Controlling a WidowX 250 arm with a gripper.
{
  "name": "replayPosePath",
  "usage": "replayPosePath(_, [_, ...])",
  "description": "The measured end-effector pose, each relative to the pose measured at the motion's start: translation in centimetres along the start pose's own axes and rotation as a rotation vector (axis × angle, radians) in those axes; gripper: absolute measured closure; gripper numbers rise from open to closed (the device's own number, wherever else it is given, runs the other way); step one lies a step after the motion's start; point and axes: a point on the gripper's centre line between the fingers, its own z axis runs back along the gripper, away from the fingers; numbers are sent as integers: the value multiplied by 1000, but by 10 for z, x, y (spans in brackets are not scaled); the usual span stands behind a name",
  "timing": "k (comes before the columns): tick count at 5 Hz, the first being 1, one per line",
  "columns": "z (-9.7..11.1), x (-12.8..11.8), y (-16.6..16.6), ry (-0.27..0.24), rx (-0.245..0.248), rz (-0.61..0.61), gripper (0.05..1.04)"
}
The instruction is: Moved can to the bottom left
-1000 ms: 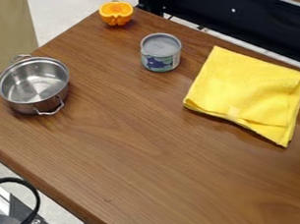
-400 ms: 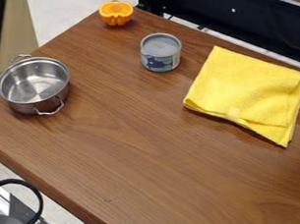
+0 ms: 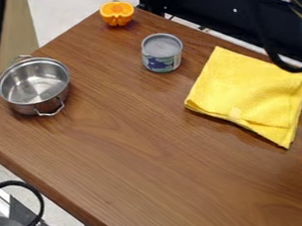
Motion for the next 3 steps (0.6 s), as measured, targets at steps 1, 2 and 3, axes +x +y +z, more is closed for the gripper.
replayPosePath(1, [10, -13, 0, 38, -20, -44, 89])
replayPosePath(2, [22, -24, -4, 79, -60, -94, 89])
replayPosePath(3, [28, -39, -12, 193, -128, -231, 89])
